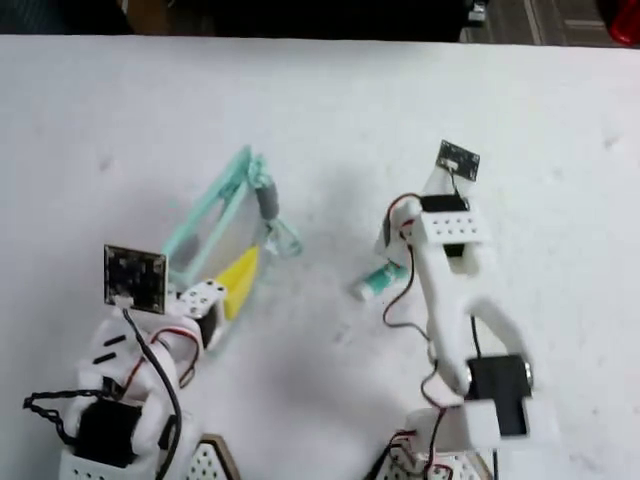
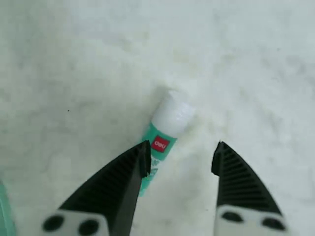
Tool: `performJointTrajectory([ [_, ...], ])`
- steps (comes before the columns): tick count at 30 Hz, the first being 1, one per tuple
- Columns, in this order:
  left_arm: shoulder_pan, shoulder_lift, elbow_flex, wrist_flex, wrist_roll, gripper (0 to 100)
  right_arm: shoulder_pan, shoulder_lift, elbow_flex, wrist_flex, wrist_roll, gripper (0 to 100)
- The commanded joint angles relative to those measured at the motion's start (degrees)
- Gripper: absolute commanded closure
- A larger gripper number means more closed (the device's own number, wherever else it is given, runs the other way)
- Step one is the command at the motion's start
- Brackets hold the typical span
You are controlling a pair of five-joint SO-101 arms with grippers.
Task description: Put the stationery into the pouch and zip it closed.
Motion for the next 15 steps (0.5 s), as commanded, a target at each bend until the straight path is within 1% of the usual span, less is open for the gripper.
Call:
performJointTrajectory([
  [1, -0.31, 0.31, -0.09, -1.93, 0.0, 72, 0.31, 4.53, -6.24, -0.66, -2.73, 80.4],
  [7, -0.4, 0.31, -0.26, -1.76, 0.09, 72, 0.84, 15.25, -13.01, -0.66, -2.64, 82.0],
  [9, -0.4, 0.31, -0.26, -1.85, 0.18, 72, 1.98, 18.68, -14.42, -0.66, -2.64, 87.5],
  [12, -0.4, 0.31, -0.35, -1.85, 0.18, 72, 2.59, 22.73, -17.23, -0.13, -2.2, 99.3],
  [14, -0.4, 0.31, -0.35, -1.85, 0.18, 72, 2.77, 23.78, -19.43, 2.33, -2.2, 96.5],
  [15, -0.4, 0.31, -0.35, -1.85, 0.35, 72, 2.77, 23.96, -20.13, 3.12, -2.2, 97.6],
])
